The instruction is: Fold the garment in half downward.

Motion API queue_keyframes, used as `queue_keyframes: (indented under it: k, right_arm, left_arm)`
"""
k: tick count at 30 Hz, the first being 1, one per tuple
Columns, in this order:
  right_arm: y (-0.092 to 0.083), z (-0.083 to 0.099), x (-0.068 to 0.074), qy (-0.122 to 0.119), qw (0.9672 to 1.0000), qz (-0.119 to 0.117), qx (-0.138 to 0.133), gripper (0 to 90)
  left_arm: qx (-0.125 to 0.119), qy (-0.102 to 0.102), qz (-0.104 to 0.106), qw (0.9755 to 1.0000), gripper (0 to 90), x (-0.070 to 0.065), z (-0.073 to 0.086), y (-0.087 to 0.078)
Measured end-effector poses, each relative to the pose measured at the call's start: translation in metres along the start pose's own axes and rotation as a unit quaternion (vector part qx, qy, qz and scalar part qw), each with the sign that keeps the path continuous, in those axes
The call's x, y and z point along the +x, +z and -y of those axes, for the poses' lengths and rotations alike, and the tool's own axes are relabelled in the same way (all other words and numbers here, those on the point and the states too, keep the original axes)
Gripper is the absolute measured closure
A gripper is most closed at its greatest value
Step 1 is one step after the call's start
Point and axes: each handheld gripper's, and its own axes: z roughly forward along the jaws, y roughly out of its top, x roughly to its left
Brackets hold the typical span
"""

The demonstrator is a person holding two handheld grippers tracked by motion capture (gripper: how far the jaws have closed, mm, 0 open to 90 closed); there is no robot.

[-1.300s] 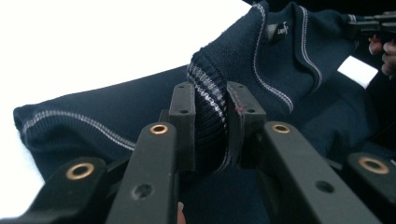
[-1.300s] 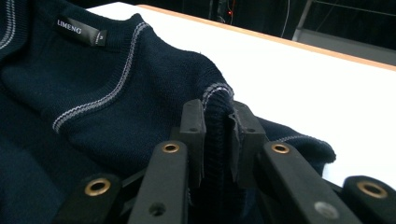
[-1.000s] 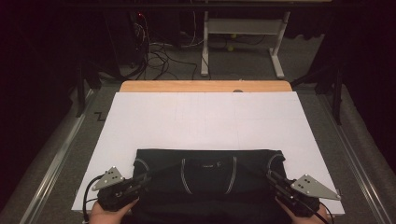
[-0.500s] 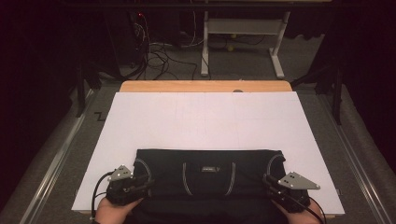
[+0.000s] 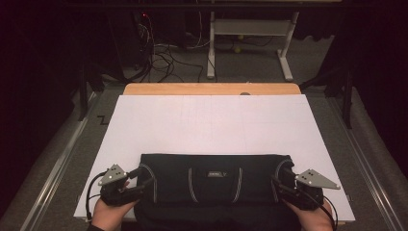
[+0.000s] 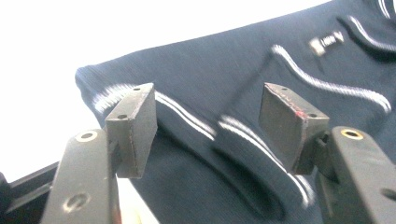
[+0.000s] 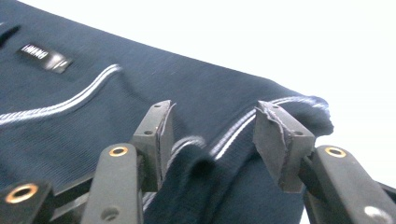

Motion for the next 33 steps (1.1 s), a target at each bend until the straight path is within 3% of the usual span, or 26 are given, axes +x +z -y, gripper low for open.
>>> queue_keyframes:
  k: [4,10,11,13,16,19,26,30,33]
  right_arm:
    - [0.007,-0.009,-0.011,0.010,0.9997,0.019,-0.009,48.7]
    - [0.024,-0.029,-0.028,0.029,0.9987,0.040,-0.011,50.9]
    - [0.027,-0.031,-0.031,0.031,0.9985,0.043,-0.008,50.5]
    - [0.035,-0.036,-0.040,0.039,0.9977,0.056,-0.004,49.1]
    - [0.044,-0.035,-0.054,0.066,0.9960,0.060,0.008,41.6]
    - [0.052,-0.027,-0.067,0.093,0.9930,0.060,0.040,36.3]
    - [0.054,-0.016,-0.065,0.087,0.9916,0.052,0.080,38.1]
    - [0.052,-0.011,-0.065,0.088,0.9911,0.049,0.088,38.5]
    - [0.051,-0.010,-0.062,0.082,0.9916,0.045,0.089,40.8]
  left_arm:
    - [-0.008,-0.010,-0.029,0.9995,29.8,0.011,-0.014,0.009]
    - [-0.008,-0.028,-0.048,0.9984,28.5,0.027,-0.033,0.026]
    - [-0.006,-0.039,-0.052,0.9979,28.3,0.033,-0.035,0.029]
    - [0.010,-0.063,-0.056,0.9964,25.6,0.042,-0.035,0.033]
    - [0.033,-0.073,-0.072,0.9941,25.6,0.050,-0.030,0.037]
    - [0.054,-0.097,-0.073,0.9912,25.2,0.057,-0.023,0.039]
    - [0.081,-0.103,-0.063,0.9893,23.6,0.056,-0.019,0.042]
    - [0.089,-0.095,-0.068,0.9892,23.6,0.052,-0.018,0.044]
    - [0.101,-0.075,-0.069,0.9897,24.8,0.046,-0.019,0.045]
